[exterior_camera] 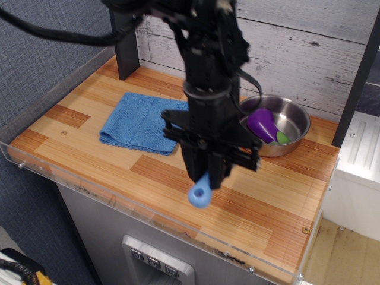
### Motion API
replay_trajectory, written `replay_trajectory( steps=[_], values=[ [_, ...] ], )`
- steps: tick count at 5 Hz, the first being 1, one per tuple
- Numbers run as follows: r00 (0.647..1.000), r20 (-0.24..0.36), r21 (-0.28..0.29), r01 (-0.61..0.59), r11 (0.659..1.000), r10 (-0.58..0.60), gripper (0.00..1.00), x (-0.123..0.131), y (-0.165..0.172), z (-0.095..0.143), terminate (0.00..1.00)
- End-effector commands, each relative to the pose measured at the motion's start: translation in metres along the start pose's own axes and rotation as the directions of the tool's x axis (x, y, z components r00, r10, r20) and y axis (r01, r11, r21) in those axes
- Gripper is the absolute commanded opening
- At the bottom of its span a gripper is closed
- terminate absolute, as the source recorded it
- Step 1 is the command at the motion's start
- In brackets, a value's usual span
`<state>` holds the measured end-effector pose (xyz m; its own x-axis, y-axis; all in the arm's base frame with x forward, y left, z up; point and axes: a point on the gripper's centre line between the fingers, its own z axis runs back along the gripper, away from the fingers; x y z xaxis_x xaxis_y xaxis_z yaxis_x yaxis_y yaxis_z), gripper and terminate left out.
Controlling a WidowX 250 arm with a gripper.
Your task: Remove spoon from cloth and place below silver pot.
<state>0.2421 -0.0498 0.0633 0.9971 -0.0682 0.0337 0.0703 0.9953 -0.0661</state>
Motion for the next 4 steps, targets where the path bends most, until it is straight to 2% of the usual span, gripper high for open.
replay_trajectory(
  steps=[1, 2, 3, 4],
  values=[
    [0.999, 0.027, 0.013, -0.024, 1.000, 0.024, 0.00, 0.0135, -0.0043, -0.0112, 0.00],
    [0.998, 0.018, -0.012, -0.064, 0.998, 0.064, 0.00, 0.0169, -0.0017, -0.0149, 0.00],
    [0.997, 0.000, -0.038, -0.083, 0.996, 0.083, 1.00, 0.0163, 0.0003, -0.0126, 0.00],
    [0.997, -0.015, -0.066, -0.083, 0.994, 0.082, 1.00, 0.0168, 0.0017, -0.0061, 0.00]
  ],
)
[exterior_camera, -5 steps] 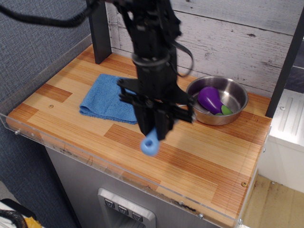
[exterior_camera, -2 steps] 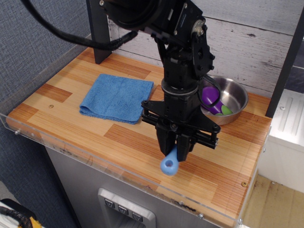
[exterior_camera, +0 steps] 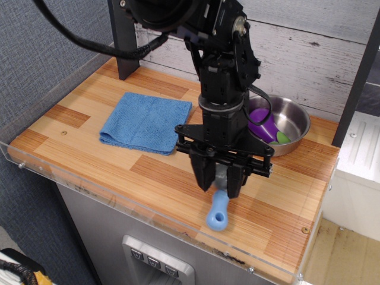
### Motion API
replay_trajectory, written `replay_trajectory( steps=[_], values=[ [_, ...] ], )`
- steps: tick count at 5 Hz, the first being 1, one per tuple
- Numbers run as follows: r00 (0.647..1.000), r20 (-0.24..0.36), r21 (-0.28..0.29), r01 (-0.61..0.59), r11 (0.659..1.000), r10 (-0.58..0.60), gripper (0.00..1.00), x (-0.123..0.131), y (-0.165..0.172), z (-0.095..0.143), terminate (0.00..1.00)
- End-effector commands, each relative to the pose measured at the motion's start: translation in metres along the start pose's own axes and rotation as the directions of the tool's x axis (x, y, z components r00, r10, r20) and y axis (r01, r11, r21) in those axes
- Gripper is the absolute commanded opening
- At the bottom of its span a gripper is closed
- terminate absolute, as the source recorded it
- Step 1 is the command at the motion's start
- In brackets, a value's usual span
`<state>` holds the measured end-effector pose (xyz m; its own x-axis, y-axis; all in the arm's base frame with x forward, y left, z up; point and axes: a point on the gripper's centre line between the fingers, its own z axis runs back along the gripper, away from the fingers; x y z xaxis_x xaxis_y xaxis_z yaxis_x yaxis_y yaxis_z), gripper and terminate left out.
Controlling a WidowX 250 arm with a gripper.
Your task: Remove spoon from cloth and place below silver pot.
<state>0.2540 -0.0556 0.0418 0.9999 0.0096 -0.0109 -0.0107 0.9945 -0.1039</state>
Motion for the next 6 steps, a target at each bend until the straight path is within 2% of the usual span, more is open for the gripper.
replay_trajectory(
  steps=[1, 2, 3, 5, 6],
  values=[
    [0.999, 0.043, -0.026, 0.026, 0.999, -0.025, 1.00, 0.001, 0.013, 0.056, 0.00],
    [0.997, 0.072, 0.029, 0.022, 0.999, -0.024, 1.00, -0.009, 0.031, 0.092, 0.00],
    [0.996, 0.090, 0.051, 0.018, 0.999, -0.023, 1.00, -0.011, 0.048, 0.099, 0.00],
    [0.996, 0.086, 0.080, 0.002, 0.997, -0.009, 1.00, -0.007, 0.069, 0.094, 0.00],
    [0.996, 0.086, 0.080, 0.002, 0.997, -0.009, 1.00, -0.007, 0.069, 0.094, 1.00]
  ],
)
